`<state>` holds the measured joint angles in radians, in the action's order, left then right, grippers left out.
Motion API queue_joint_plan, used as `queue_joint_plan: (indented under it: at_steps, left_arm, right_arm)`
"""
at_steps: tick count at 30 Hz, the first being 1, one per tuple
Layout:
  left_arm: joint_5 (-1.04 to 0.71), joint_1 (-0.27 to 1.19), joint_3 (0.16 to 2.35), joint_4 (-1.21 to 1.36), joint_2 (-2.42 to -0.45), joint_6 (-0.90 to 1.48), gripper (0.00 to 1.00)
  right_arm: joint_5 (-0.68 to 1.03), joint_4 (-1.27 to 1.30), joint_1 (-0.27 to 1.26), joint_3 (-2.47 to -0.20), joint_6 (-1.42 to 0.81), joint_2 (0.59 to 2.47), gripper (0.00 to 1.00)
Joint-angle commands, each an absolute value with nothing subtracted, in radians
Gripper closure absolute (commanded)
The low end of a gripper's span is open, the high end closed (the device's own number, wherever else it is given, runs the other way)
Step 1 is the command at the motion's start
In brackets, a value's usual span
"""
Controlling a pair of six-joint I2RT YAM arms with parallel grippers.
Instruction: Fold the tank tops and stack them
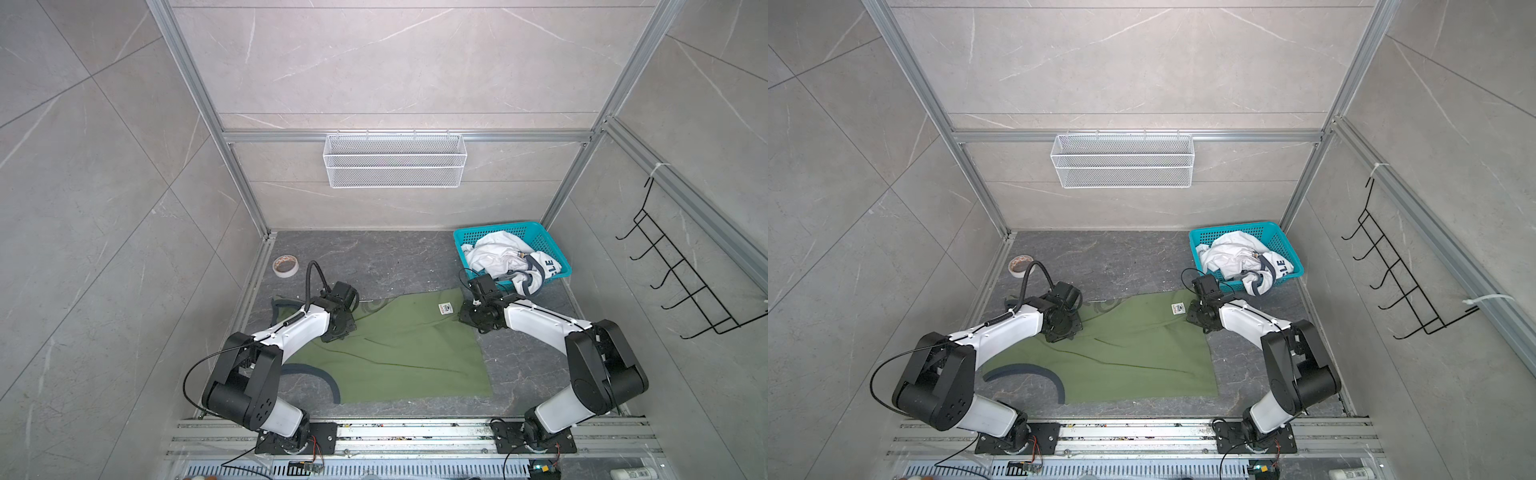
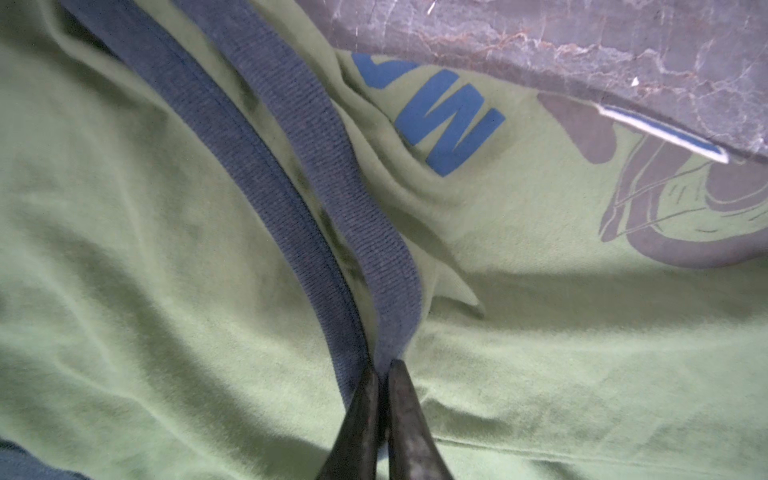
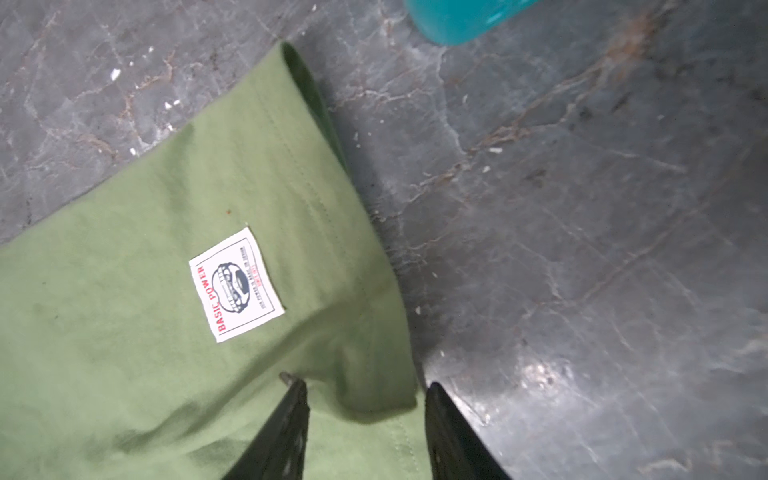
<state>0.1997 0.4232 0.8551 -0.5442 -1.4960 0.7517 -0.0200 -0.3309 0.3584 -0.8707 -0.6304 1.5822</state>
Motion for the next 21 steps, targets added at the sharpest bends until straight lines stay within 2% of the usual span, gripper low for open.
queue_joint_plan:
  at_steps: [1, 6, 13, 21]
  left_arm:
    - [0.209, 0.428, 0.851, -0.539, -1.474, 0.761, 0.91]
    - [0.214, 0.428, 0.844, -0.546, -1.459, 0.764, 0.95]
    - [0.241, 0.428, 0.813, -0.557, -1.352, 0.768, 1.0]
    - [0.26, 0.428, 0.777, -0.599, -1.229, 0.786, 1.0]
  right_arm:
    - [0.013, -0.327, 0.356, -0.905, -0.589, 1.615, 0.53]
    - [0.009, -0.327, 0.356, -0.897, -0.589, 1.616, 0.61]
    - [-0.029, -0.363, 0.357, -0.873, -0.558, 1.534, 0.82]
    - [-0.046, -0.4, 0.358, -0.818, -0.53, 1.453, 0.83]
